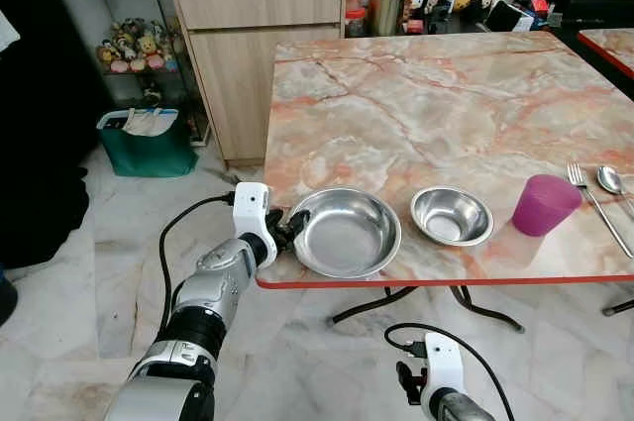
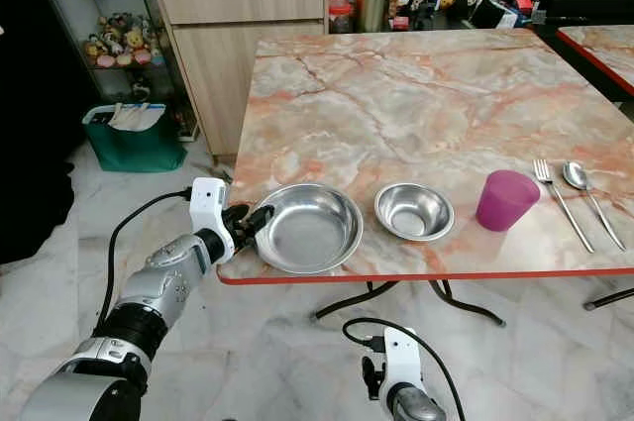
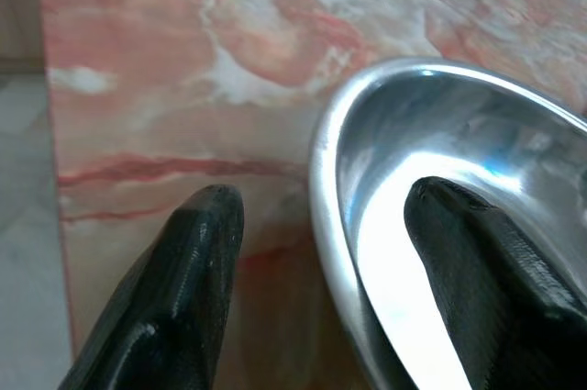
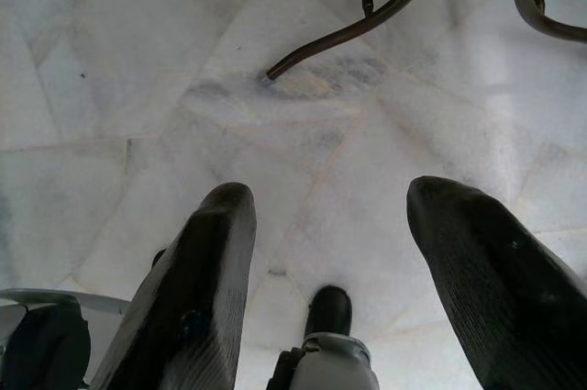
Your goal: Setting the table
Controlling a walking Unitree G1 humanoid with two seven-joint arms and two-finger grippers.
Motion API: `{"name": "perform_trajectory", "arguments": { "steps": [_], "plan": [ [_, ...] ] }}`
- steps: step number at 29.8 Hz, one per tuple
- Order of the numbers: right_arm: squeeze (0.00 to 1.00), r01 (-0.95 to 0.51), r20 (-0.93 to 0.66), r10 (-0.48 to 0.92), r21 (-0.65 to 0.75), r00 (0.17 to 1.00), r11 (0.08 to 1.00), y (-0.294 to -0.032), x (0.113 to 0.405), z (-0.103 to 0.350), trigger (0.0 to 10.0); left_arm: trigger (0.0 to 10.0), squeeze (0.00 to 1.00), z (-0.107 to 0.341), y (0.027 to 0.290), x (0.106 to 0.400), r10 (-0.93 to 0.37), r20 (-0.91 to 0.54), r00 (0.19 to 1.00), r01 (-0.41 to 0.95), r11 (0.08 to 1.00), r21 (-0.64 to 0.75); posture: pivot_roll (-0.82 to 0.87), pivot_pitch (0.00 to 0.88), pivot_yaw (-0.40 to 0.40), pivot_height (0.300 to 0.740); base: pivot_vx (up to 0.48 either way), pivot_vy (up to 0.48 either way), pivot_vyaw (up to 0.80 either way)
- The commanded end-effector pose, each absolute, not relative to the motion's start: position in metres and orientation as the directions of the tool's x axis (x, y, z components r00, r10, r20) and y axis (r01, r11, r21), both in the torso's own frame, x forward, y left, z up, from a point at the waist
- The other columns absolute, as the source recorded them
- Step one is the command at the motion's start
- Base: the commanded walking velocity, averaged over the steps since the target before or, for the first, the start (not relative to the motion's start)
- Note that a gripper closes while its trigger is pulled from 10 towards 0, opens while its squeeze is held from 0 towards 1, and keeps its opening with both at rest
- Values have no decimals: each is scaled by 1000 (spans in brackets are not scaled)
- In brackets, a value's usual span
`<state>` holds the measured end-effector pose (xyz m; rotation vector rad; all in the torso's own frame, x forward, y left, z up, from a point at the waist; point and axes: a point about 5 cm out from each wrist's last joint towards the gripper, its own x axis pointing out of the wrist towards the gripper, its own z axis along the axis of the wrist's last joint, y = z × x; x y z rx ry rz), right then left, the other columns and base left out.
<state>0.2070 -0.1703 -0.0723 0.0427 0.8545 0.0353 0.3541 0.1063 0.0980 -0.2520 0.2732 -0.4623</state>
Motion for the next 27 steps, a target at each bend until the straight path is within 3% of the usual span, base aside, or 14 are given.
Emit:
{"name": "perform_trajectory", "arguments": {
  "steps": [1,17,18,19,20,21,27],
  "plan": [
    [0,-10,-752,46,53,658,999,-170,208,-72,10000,10000,0,100,106,354,-485,-207,850,421,861,-287,83,35,20,715,0,0,0],
    [0,-9,-749,48,56,661,998,-168,209,-71,10000,9725,0,95,102,351,-530,-294,796,471,846,-251,80,21,31,715,0,0,0],
    [0,-9,-749,48,56,661,998,-168,209,-71,10000,4745,0,95,102,351,-530,-301,793,472,846,-247,81,18,31,715,0,0,0],
    [0,-10,-749,48,56,660,998,-168,209,-71,10000,3373,0,95,102,351,-530,-302,793,472,846,-246,81,17,31,715,0,0,0],
    [0,-11,-750,49,55,660,998,-168,209,-71,10000,3373,0,95,102,351,-530,-303,792,472,847,-246,81,16,31,715,0,0,0],
    [0,-12,-750,49,56,660,998,-168,209,-71,10000,0,0,95,103,351,-529,-306,791,472,847,-246,82,13,31,715,0,0,0],
    [0,-15,-747,52,56,662,998,-167,211,-70,10000,0,0,95,104,351,-527,-316,789,470,849,-244,84,13,31,715,0,0,0]
  ]
}}
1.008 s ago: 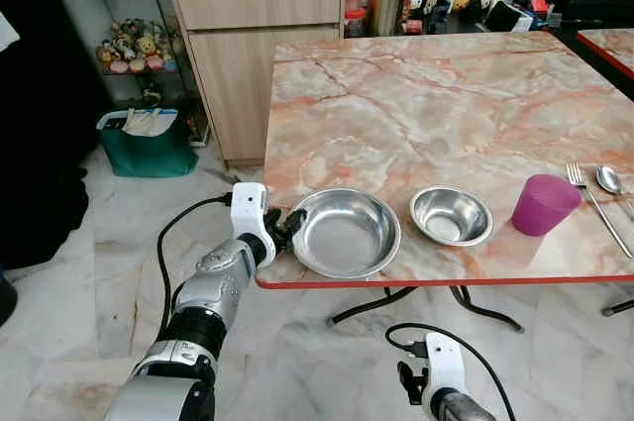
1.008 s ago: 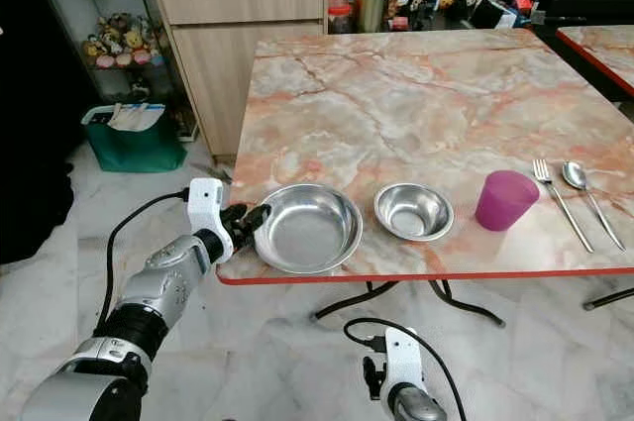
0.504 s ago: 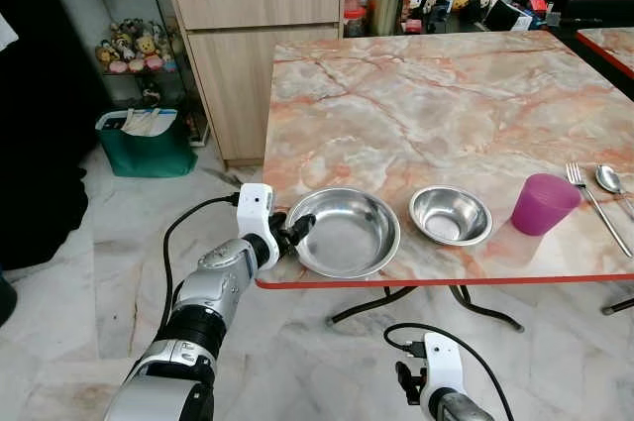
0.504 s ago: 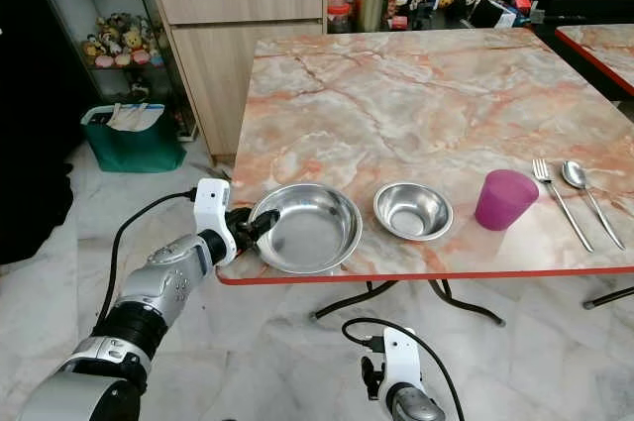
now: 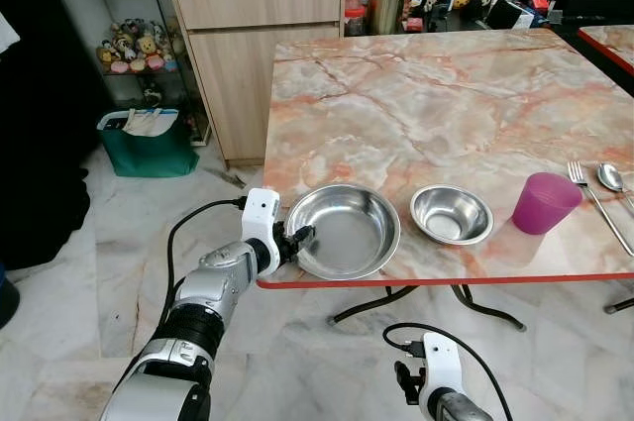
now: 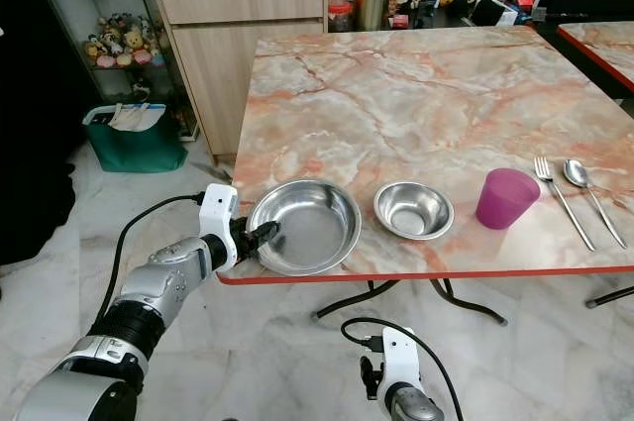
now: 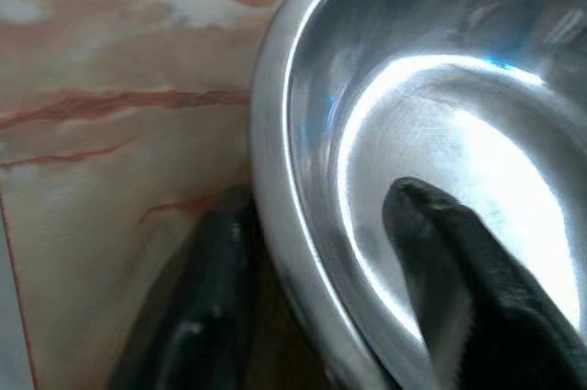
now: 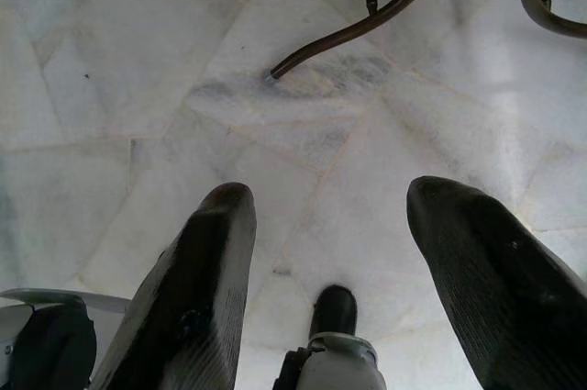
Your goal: Setting the table
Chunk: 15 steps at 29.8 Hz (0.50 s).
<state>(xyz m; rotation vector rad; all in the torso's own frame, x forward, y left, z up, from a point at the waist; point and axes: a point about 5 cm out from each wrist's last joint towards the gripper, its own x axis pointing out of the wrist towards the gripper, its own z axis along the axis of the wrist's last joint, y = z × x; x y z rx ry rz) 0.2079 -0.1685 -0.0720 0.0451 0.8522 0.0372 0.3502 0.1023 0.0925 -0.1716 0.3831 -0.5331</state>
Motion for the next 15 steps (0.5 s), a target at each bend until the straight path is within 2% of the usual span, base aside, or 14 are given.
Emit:
{"name": "perform_trajectory", "arguments": {
  "steps": [1,15],
  "plan": [
    [0,-15,-747,52,56,662,998,-167,211,-70,10000,0,0,95,104,351,-527,-316,789,470,849,-244,84,13,31,715,0,0,0],
    [0,-8,-749,48,57,661,998,-168,210,-71,10000,0,0,98,109,352,-507,-300,809,444,859,-255,87,28,29,715,0,0,0]
  ]
}}
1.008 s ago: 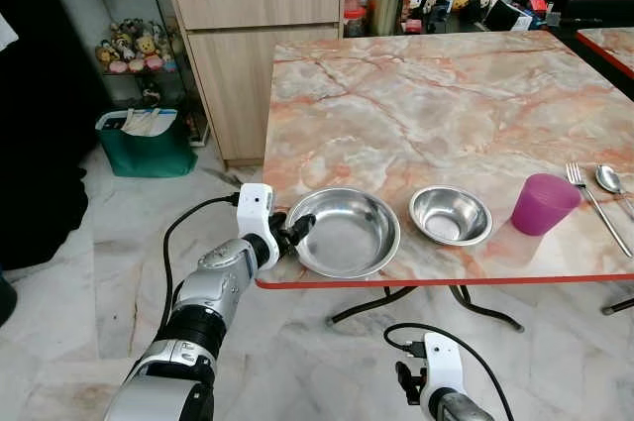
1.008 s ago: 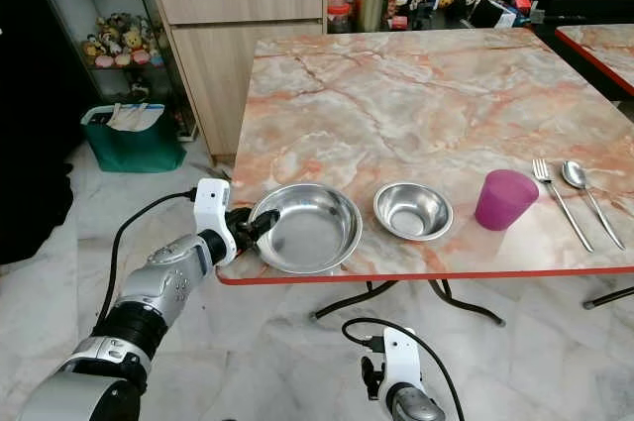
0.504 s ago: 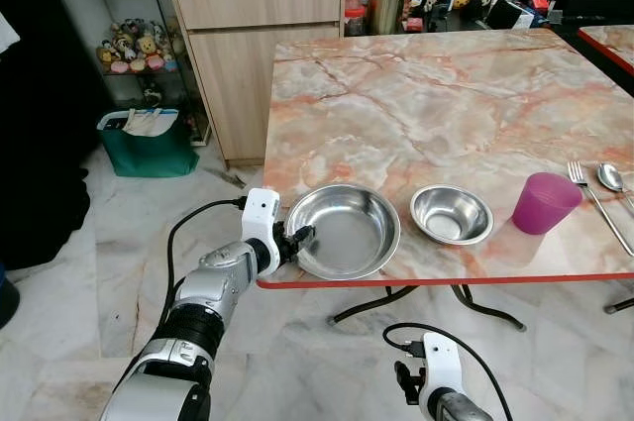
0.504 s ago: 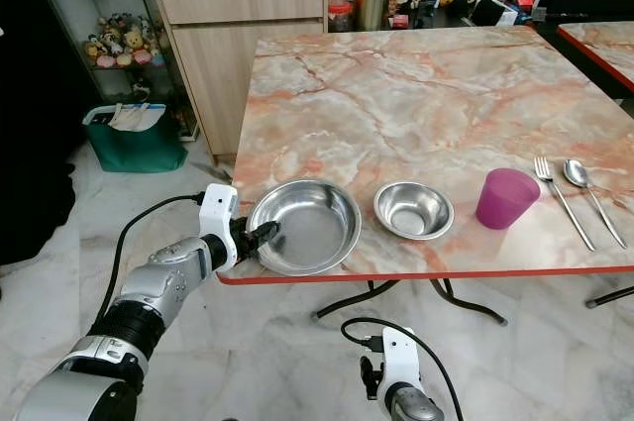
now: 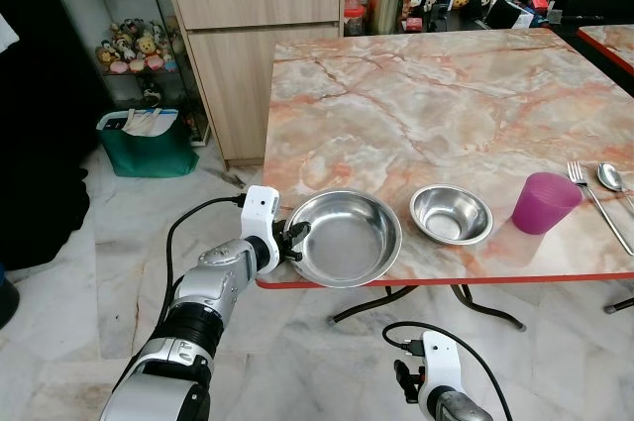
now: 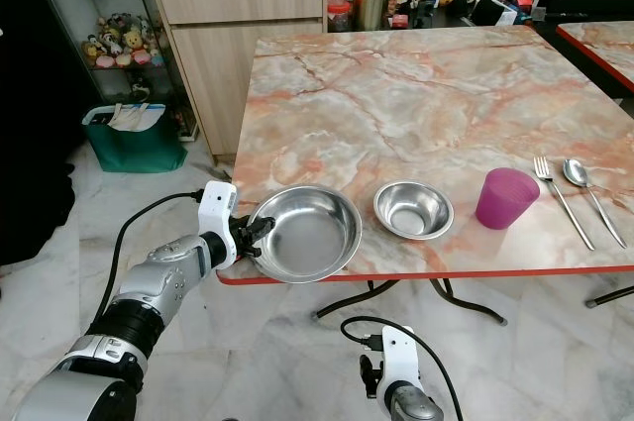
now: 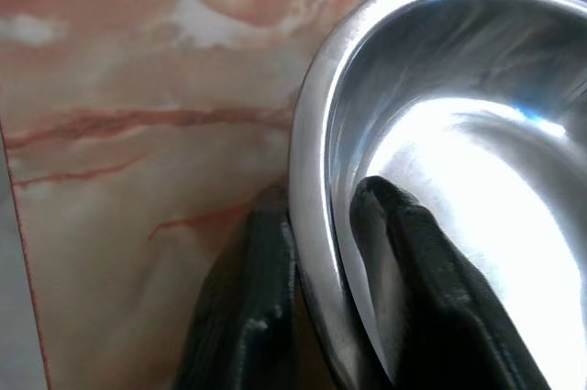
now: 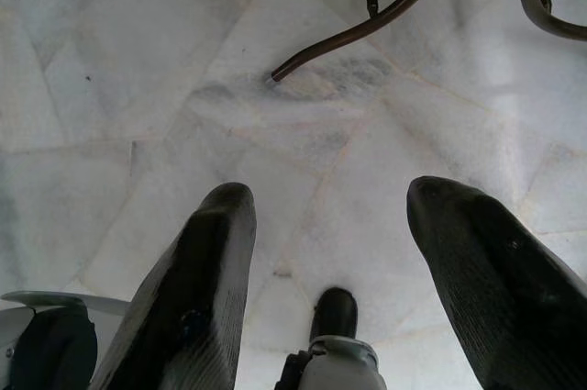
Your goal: Setting the table
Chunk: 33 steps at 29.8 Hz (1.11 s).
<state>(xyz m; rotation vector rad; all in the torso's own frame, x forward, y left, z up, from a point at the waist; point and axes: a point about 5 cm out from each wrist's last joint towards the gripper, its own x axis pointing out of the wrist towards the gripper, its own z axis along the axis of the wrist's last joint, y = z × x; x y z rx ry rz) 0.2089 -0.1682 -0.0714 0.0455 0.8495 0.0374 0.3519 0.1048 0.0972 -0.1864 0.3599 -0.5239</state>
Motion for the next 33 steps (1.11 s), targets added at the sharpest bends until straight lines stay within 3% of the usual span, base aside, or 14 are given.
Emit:
{"name": "perform_trajectory", "arguments": {
  "steps": [1,9,12,14,15,16,18,19,20,26,33],
  "plan": [
    [0,-7,-749,48,57,661,998,-168,210,-71,10000,0,0,98,109,352,-507,-299,808,444,859,-255,87,28,29,715,0,0,0],
    [0,-8,-747,48,58,664,998,-168,211,-70,10000,0,0,100,112,354,-491,-276,826,421,864,-275,84,24,27,715,0,0,0],
    [0,-12,-748,48,53,662,999,-169,211,-70,10000,0,0,114,128,363,-351,-137,926,284,889,-358,79,16,20,715,0,0,0],
    [0,-13,-748,47,51,662,999,-170,211,-70,10000,0,0,118,133,365,-310,-99,946,254,894,-369,79,12,19,715,0,0,0],
    [0,-14,-749,46,49,661,999,-171,211,-70,10000,863,0,126,140,367,-263,-44,964,224,887,-404,79,9,13,715,0,0,0],
    [0,-14,-749,46,49,661,999,-171,211,-70,10000,863,0,126,140,367,-263,-44,964,224,887,-404,79,9,13,715,0,0,0],
    [0,-21,-750,47,43,660,999,-173,211,-70,10000,9137,0,136,148,369,-205,27,978,197,882,-428,83,2,7,715,0,0,0],
    [0,-24,-750,47,41,660,999,-173,211,-70,10000,9137,0,138,150,369,-190,39,981,188,884,-429,83,2,7,715,0,0,0],
    [0,-25,-750,47,40,659,999,-173,211,-70,10000,10000,0,141,152,370,-170,53,984,176,883,-435,85,0,3,715,0,0,0],
    [0,-37,-751,52,36,658,999,-173,211,-70,10000,10000,0,150,158,371,-68,143,987,130,866,-482,87,0,-4,715,0,0,0],
    [0,-47,-752,57,34,657,998,-173,211,-70,10000,10000,0,155,158,364,45,231,972,49,922,-383,81,0,-7,715,0,0,0]
  ]
}}
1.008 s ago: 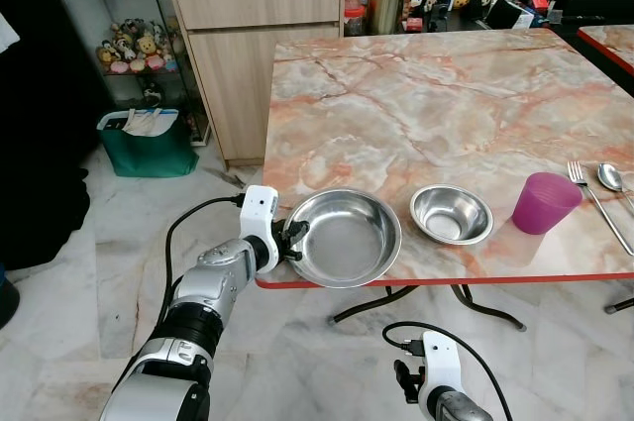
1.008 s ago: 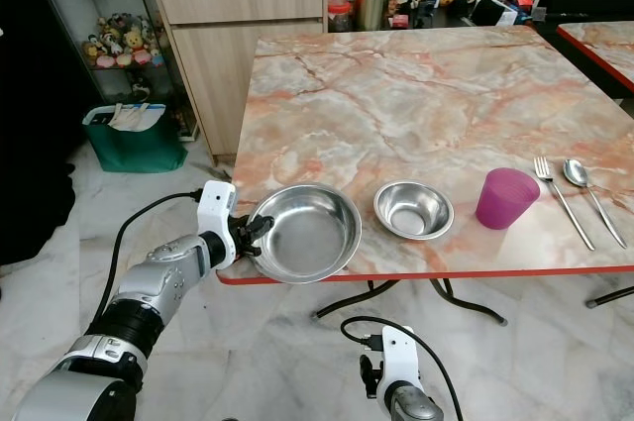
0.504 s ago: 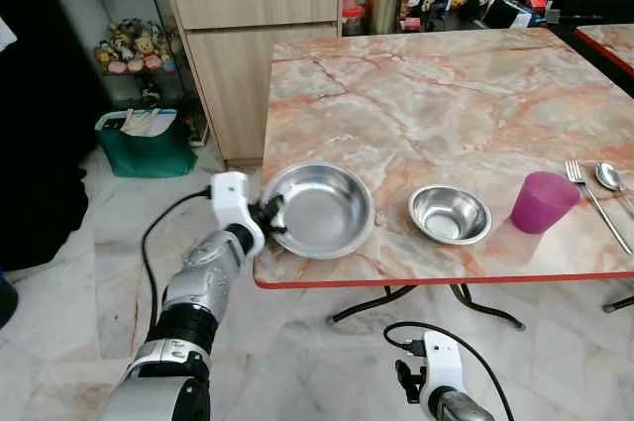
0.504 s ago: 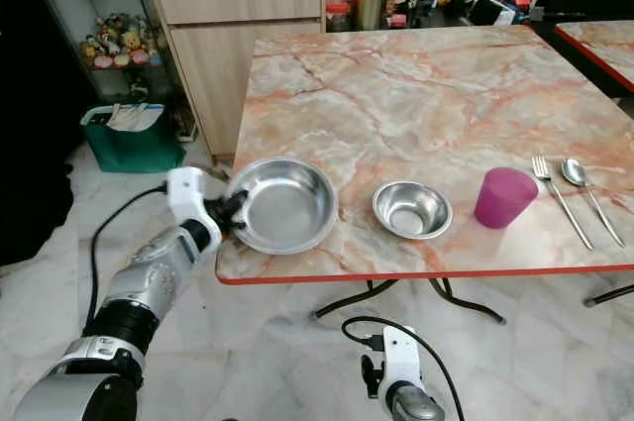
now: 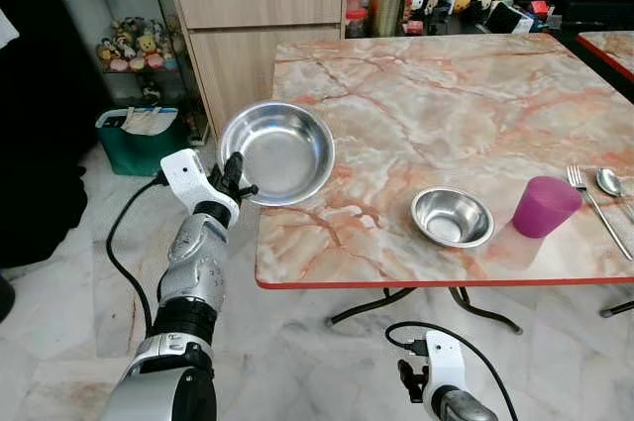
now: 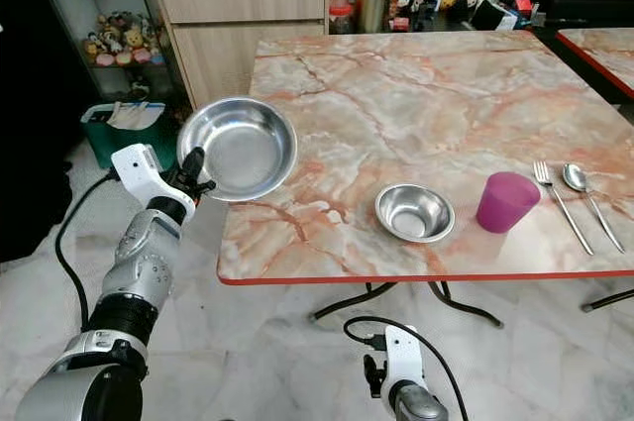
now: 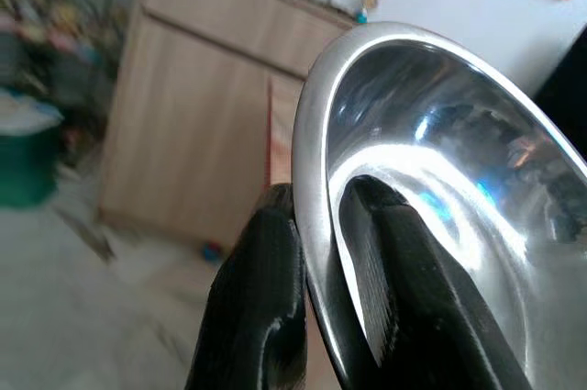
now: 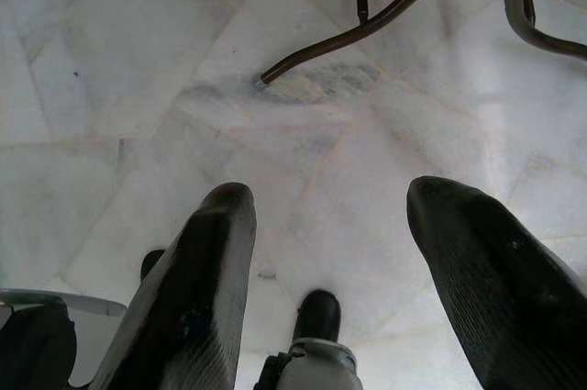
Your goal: Setting the table
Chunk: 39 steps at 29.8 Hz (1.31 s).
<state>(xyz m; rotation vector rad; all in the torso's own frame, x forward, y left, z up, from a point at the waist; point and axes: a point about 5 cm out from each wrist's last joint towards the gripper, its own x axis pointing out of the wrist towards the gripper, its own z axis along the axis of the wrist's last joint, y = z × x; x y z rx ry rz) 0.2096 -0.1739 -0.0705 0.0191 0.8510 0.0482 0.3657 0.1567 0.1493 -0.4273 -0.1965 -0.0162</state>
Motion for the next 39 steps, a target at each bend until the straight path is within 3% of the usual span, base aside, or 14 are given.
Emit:
{"name": "perform_trajectory", "arguments": {
  "steps": [1,7,29,39],
  "plan": [
    [0,-50,-751,58,33,657,998,-173,211,-70,10000,10000,0,155,158,362,73,246,966,25,928,-372,80,0,-8,715,0,0,0],
    [0,-59,-755,57,25,654,998,-173,211,-70,10000,10000,0,156,162,360,122,272,955,-33,950,-311,80,0,-7,715,0,-238,0],
    [0,-53,-762,25,-12,647,999,-175,209,-71,10000,10000,0,164,176,362,168,302,939,-79,955,-286,99,12,-7,715,0,-334,0],
    [0,-36,-766,27,5,643,999,-174,207,-73,10000,10000,0,164,174,362,161,299,941,-73,956,-284,98,20,0,715,0,-325,308]
  ]
}}
